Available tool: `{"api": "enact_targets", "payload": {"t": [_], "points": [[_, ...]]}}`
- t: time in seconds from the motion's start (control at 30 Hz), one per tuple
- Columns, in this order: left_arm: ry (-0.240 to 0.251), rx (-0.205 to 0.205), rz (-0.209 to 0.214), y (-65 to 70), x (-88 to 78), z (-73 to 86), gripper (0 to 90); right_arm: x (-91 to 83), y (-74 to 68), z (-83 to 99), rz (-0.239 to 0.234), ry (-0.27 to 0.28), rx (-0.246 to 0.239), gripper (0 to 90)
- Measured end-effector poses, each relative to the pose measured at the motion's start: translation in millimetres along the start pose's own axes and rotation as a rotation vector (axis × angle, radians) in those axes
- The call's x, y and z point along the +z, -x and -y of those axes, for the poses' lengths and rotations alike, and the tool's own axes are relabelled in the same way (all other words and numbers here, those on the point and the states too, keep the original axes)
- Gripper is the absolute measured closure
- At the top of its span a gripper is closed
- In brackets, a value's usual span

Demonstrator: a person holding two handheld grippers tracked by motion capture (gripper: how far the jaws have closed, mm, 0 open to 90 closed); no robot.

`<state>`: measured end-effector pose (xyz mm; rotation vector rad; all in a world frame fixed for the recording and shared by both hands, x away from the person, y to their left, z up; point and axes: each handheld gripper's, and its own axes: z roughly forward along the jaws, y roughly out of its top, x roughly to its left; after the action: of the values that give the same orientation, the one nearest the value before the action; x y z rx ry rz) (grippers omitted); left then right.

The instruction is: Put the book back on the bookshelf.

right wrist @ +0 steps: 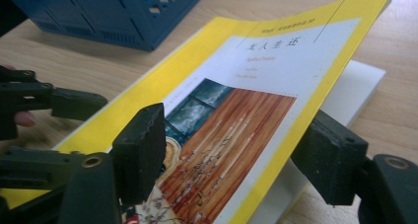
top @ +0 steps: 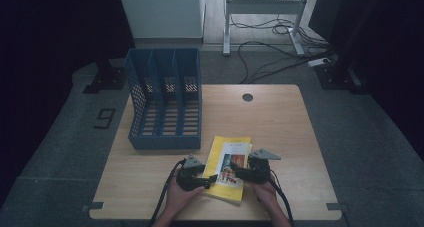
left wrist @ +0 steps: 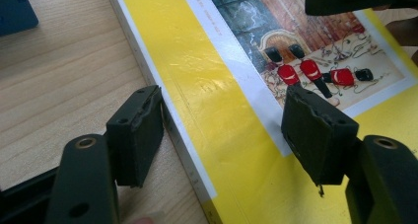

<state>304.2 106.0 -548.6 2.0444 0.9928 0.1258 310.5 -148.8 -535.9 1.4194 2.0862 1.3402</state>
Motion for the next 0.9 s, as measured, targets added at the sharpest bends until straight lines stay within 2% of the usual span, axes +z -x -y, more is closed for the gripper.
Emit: {"api": "enact_targets", "payload": {"t": [0.2,0.37,0.6,0.77,0.9], "points": [[0.0,-0.001,0.001,-0.1,0.0,0.0,32.2,-1.3,-0.3,0.1,0.005,0.009,-0.023,42.9],[0.0,-0.001,0.001,-0.1,0.0,0.0,32.2,-1.5,1.8,0.2,0.003,0.015,-0.021,47.9],[0.0,0.0,0.002,-0.2,0.0,-0.1,32.2,-0.9,2.7,0.4,0.01,0.021,-0.015,44.7],[0.0,-0.001,0.004,-0.6,-0.1,-0.1,32.2,-3.9,-3.1,-1.7,0.0,0.053,-0.028,43.4],[0.0,-0.001,0.004,-0.5,0.0,-0.1,32.2,-4.5,-3.1,-2.1,0.009,0.048,-0.037,41.5]]}}
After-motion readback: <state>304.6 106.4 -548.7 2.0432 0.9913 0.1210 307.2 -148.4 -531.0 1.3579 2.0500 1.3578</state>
